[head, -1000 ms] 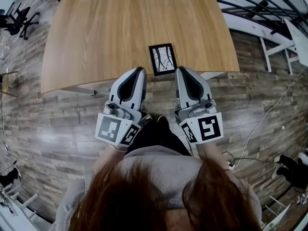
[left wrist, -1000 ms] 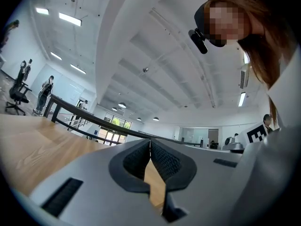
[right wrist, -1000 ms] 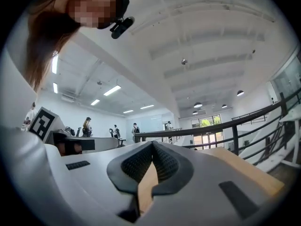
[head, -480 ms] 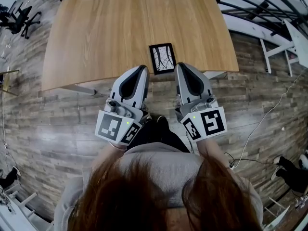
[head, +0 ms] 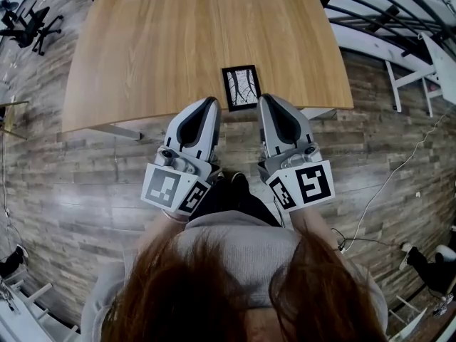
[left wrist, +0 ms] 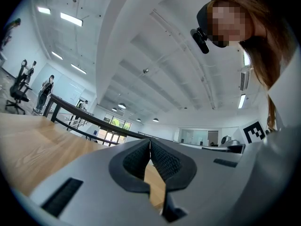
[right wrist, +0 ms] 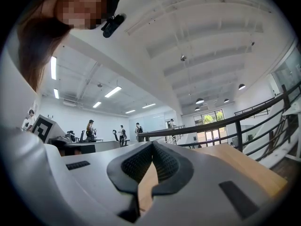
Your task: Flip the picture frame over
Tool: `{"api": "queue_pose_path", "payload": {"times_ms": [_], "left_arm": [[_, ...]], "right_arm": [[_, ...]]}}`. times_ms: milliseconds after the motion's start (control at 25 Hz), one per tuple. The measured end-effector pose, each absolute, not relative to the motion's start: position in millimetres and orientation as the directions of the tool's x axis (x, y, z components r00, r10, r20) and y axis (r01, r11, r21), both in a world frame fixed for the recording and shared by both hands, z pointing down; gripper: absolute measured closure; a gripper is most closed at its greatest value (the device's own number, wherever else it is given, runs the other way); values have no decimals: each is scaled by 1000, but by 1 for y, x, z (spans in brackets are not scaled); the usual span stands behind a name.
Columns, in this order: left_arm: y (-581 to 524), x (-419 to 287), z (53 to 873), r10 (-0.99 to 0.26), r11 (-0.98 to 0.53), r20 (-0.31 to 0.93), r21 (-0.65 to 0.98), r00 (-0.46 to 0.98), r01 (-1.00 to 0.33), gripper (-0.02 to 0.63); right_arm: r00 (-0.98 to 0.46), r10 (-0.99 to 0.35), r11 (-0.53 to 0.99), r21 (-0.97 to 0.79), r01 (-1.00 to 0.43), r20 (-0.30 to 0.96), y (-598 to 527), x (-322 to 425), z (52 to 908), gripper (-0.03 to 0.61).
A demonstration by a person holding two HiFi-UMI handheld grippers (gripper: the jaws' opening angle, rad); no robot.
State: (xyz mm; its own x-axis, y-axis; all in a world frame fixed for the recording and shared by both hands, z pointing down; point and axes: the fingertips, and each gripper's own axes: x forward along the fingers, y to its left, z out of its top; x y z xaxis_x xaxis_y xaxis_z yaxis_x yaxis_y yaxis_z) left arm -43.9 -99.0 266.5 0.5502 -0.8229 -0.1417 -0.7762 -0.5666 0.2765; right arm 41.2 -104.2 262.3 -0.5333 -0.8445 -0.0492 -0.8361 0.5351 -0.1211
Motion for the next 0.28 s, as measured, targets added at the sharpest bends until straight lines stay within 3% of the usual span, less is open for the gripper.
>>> {"api": "queue_pose_path", "payload": {"times_ms": [280], "left_arm": [[-104,-46,265,-827,-561,-143,275,544,-781,604]], "right_arm": [[-531,-847,531,-111,-840,-38,-109,39,264,563]]}}
